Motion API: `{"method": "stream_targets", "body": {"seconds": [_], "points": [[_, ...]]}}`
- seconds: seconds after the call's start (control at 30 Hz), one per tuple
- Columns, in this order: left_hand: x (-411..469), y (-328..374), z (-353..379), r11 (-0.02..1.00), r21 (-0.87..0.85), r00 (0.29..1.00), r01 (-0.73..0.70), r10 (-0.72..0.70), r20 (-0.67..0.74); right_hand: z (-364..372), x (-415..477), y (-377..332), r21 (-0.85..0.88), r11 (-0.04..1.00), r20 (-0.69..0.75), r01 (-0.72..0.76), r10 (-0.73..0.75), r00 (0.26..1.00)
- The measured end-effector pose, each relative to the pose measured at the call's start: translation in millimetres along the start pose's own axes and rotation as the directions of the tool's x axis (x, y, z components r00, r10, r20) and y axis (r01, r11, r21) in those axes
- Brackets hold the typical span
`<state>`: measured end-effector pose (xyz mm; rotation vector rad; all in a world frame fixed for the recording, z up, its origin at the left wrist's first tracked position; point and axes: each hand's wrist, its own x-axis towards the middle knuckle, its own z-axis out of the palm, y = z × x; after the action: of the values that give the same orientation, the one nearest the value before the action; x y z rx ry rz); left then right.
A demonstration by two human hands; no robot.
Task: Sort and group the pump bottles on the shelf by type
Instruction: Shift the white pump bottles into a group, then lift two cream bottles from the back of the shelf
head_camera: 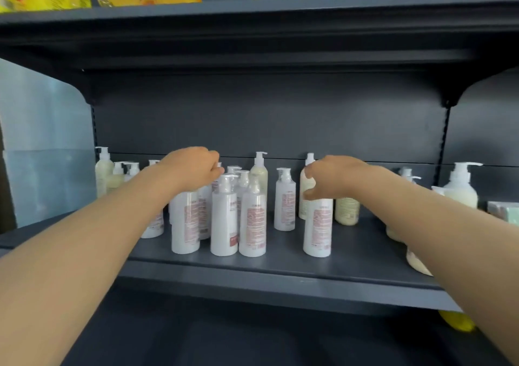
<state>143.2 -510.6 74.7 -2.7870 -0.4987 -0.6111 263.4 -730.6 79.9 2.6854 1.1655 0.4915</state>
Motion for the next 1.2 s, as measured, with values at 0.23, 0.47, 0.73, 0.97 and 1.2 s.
{"method": "stream_targets", "body": {"seconds": [0.23, 0.47, 0.73, 0.97, 1.2], "points": [[35, 40, -17, 0.999, 0.005, 0.999, -0.048, 0.048, 0.009, -9, 4, 44, 0.018, 0.998, 0.006, -0.060, 0.060, 0.998], [106, 38, 8, 0.989, 0.091, 0.993, -0.119, 0.118, 0.019, 11, 61, 71, 0.156, 0.982, -0.007, -0.103, 0.106, 0.994], [209, 23, 56, 0.956, 0.108, 0.962, -0.274, 0.271, 0.047, 43, 168, 101, 0.188, 0.966, -0.041, -0.175, 0.186, 0.982], [273, 20, 100, 0.943, 0.162, 0.956, -0.290, 0.294, 0.002, 78, 234, 118, 0.260, 0.939, -0.014, -0.225, 0.237, 0.971], [299, 4, 132, 0.980, -0.017, 0.980, -0.198, 0.198, 0.020, 112, 264, 122, 0.448, 0.858, 0.030, -0.251, 0.266, 0.964]]}}
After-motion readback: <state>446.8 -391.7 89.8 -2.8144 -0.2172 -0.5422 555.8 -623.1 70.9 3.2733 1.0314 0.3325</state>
